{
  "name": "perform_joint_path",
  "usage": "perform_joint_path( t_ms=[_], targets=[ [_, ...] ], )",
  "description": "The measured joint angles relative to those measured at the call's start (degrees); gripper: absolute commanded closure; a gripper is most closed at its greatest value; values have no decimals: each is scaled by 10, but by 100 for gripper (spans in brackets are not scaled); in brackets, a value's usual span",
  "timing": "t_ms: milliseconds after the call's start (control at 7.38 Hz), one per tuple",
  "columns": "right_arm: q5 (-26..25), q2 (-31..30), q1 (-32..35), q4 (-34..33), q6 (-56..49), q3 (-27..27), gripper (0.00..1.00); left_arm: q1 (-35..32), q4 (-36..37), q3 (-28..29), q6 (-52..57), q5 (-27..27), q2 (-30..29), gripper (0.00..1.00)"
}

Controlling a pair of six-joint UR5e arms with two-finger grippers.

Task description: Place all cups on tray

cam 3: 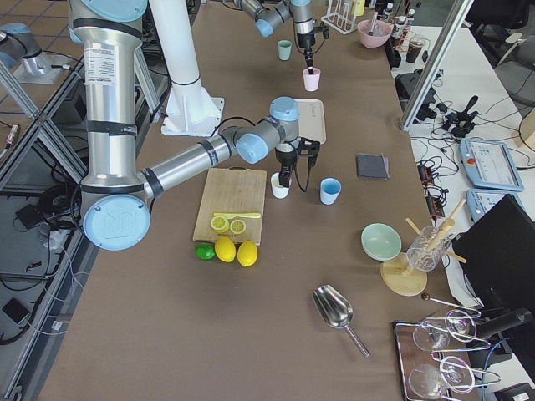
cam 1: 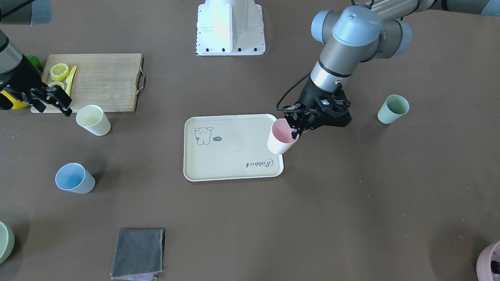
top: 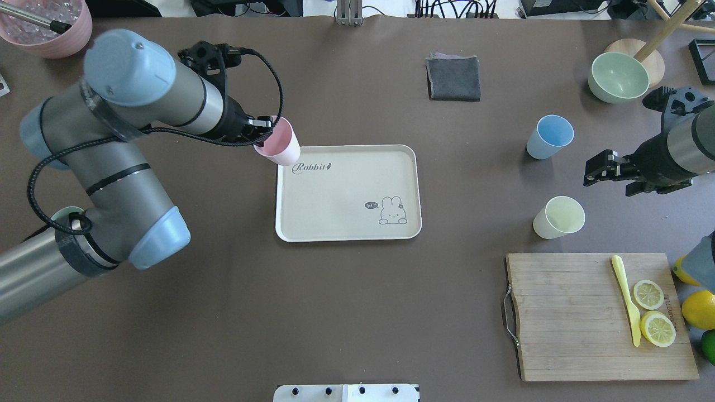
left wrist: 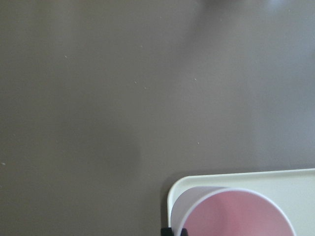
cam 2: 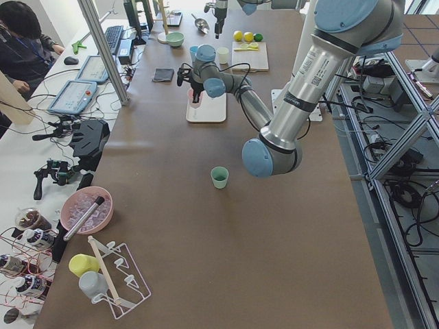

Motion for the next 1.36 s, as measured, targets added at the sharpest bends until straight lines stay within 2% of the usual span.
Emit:
perform_joint_path(
  t_ms=[271, 407, 542, 678, 949, 1356],
  targets=[
    [-10, 1, -16, 0, 2, 0, 16, 75, 8, 10, -24, 70, -9, 100],
    [-14, 1, -23, 0, 2, 0, 16, 93, 8, 21, -28, 88, -12, 100],
    [-16, 1, -28, 0, 2, 0, 16, 101, 8, 29, -29, 95, -13, 56],
    [-18, 1, -32, -1, 2, 0, 16, 103, 7, 31, -28, 97, -14, 2],
    [-20, 1, -41, -1, 2, -1, 19, 99, 7, 18, -26, 96, -21, 2],
    [-37, 0, -55, -1, -3, -17, 25, 38, 10, -20, -23, 29, -24, 2]
  ],
)
